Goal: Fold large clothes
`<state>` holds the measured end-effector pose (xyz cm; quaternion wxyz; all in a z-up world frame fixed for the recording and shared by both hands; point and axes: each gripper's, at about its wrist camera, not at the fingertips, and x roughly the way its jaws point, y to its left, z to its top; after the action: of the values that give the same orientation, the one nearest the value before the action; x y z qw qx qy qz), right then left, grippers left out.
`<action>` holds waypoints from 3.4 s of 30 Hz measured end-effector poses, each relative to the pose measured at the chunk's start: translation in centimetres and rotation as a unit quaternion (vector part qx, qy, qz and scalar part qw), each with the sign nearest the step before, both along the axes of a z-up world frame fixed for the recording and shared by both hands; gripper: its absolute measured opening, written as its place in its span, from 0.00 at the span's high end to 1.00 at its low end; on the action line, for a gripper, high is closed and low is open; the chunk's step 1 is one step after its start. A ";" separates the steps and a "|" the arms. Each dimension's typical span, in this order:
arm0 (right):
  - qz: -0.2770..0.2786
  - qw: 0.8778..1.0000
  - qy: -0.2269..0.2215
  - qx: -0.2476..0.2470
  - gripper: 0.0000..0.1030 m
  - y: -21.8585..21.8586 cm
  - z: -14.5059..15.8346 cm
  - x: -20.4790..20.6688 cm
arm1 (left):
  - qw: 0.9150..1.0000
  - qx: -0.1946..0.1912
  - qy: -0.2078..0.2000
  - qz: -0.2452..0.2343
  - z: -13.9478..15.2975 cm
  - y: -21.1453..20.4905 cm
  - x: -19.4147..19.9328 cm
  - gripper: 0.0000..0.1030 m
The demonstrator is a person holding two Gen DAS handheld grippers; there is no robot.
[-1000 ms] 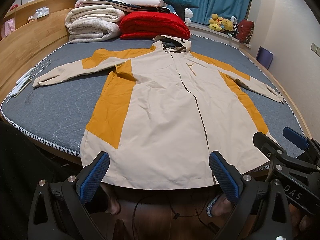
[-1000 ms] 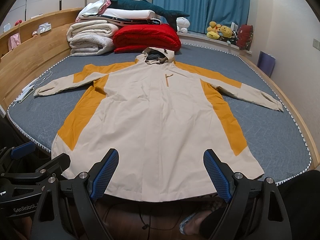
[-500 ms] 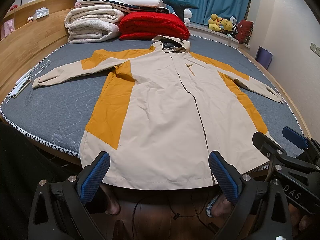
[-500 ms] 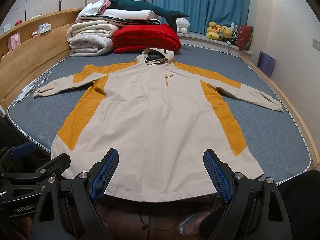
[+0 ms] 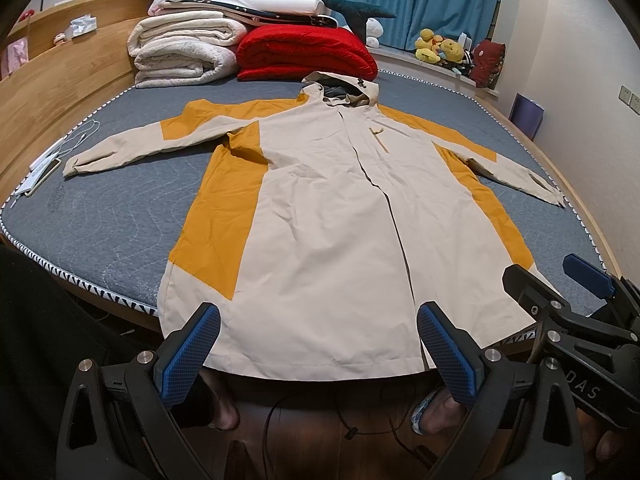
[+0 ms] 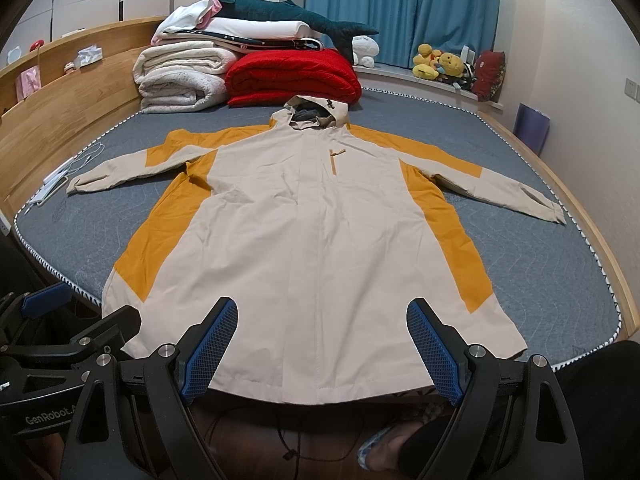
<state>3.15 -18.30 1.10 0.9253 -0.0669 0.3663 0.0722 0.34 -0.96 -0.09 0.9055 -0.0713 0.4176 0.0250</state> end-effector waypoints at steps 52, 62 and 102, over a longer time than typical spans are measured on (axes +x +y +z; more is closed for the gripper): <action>0.036 0.981 -0.168 0.094 0.26 0.1 15.9 24.5 | 0.991 0.017 -0.129 -0.033 9.5 16.9 25.1 0.67; 0.058 0.984 -0.147 0.083 0.22 3.0 11.4 33.0 | 0.996 -0.021 -0.017 0.086 -1.0 30.5 30.8 0.67; 0.101 0.991 0.035 0.077 0.52 6.3 0.2 42.0 | 0.904 -0.152 0.008 0.400 -10.0 56.8 28.4 0.98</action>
<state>45.12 -11.99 1.30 0.9023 -0.0294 0.3830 0.1956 28.75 55.85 -10.12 0.7942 -0.3690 0.3601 0.3217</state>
